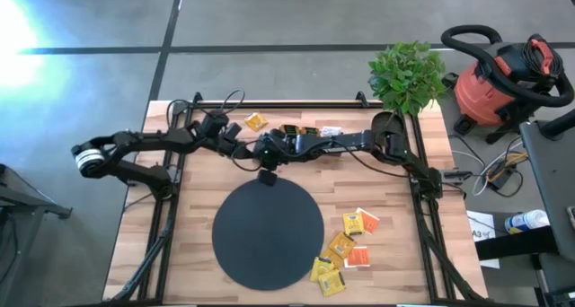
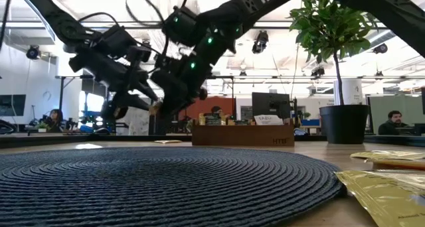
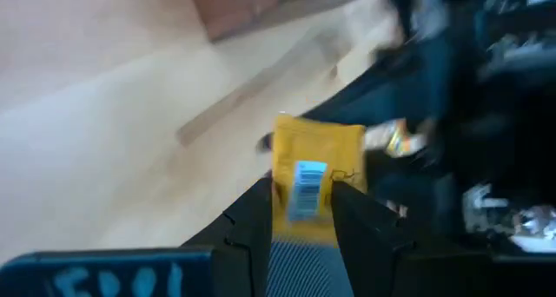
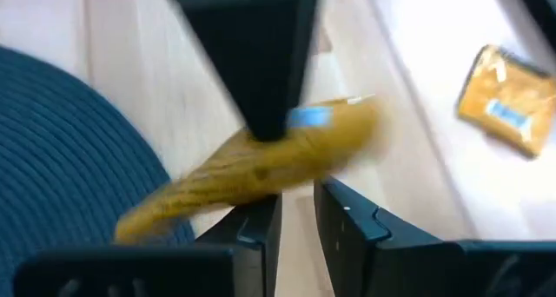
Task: Pick & Place Tea
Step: Put the orange tea bag into the middle section of the wooden organizer
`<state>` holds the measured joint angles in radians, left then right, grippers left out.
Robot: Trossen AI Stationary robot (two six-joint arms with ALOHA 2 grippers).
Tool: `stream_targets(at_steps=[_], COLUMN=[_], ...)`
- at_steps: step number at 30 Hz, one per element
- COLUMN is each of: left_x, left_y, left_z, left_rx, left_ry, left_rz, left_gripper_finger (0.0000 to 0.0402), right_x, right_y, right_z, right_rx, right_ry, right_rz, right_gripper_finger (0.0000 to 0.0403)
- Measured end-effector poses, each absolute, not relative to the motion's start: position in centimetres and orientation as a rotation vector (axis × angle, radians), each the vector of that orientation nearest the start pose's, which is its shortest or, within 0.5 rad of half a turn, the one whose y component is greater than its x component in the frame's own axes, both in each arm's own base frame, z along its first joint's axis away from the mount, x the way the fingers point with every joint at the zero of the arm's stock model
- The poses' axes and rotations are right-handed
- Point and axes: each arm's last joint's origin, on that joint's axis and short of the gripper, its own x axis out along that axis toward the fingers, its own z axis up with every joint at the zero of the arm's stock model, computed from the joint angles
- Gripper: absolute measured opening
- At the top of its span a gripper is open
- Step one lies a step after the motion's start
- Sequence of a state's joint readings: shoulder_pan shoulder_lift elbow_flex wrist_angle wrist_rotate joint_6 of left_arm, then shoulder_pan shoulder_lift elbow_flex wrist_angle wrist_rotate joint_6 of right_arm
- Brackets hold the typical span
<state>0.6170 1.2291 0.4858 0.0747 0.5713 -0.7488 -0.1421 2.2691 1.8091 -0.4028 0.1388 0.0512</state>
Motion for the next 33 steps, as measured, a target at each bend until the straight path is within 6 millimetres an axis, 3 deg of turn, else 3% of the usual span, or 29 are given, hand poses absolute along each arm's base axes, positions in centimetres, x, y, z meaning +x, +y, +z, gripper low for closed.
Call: stream_targets(at_steps=[8, 14, 27, 30, 33], left_x=[17.9, 17.7, 18.1, 17.8, 17.2], left_y=[10.7, 10.9, 11.3, 11.2, 10.8], left_z=[18.8, 18.3, 16.6, 16.3, 15.9], left_rx=[-0.992, -0.936, -0.903, -0.911, -0.941], left_ry=[0.54, 0.569, 0.657, 0.697, 0.766], left_rz=[0.223, 0.34, 0.372, 0.411, 0.434], left_gripper_finger=[0.0115, 0.0115, 0.0115, 0.0115, 0.0115], right_x=[48.7, 48.4, 48.3, 48.3, 48.4], right_y=[-7.5, -7.4, -6.8, -7.0, -7.7], right_z=[20.8, 22.7, 22.6, 22.1, 20.2], right_rx=[0.014, 0.016, 0.055, 0.167, 0.341], right_ry=[0.801, 0.745, 0.763, 0.784, 0.835], right_rz=[-0.301, -0.293, -0.213, -0.176, -0.142], right_gripper_finger=[0.0068, 0.0068, 0.0068, 0.0068, 0.0068])
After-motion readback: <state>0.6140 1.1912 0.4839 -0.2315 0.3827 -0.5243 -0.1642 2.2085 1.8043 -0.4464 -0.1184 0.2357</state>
